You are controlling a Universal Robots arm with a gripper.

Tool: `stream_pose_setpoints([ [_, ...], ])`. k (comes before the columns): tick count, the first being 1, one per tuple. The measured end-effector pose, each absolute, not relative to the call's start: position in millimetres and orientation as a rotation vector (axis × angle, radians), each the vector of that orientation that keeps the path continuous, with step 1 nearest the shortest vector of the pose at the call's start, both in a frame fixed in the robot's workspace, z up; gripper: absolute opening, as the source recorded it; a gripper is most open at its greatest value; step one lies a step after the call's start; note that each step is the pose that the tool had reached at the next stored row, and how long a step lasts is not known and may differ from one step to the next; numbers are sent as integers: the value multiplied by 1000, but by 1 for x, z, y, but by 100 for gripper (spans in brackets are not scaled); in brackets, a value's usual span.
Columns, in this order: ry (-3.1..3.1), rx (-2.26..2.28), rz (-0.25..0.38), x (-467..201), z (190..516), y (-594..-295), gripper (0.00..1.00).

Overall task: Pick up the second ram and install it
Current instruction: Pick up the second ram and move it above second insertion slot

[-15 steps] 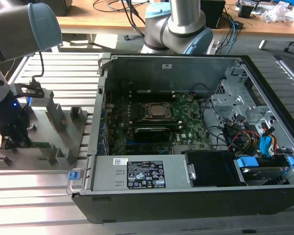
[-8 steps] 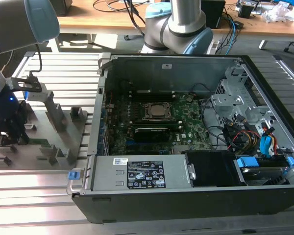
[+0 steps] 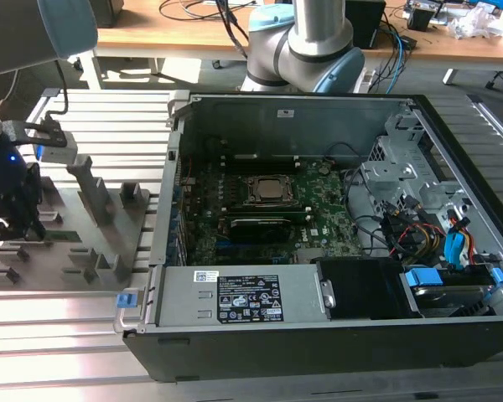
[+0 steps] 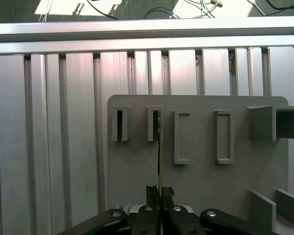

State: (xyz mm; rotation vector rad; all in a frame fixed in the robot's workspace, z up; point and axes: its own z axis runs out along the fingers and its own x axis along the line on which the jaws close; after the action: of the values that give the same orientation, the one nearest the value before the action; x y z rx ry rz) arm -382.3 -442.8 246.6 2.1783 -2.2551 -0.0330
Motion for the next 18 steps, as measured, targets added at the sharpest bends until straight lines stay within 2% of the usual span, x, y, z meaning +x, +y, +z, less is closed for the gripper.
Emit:
stream_pose_setpoints([
  [18,-2255,2178,-33,-382,293,-441,14],
])
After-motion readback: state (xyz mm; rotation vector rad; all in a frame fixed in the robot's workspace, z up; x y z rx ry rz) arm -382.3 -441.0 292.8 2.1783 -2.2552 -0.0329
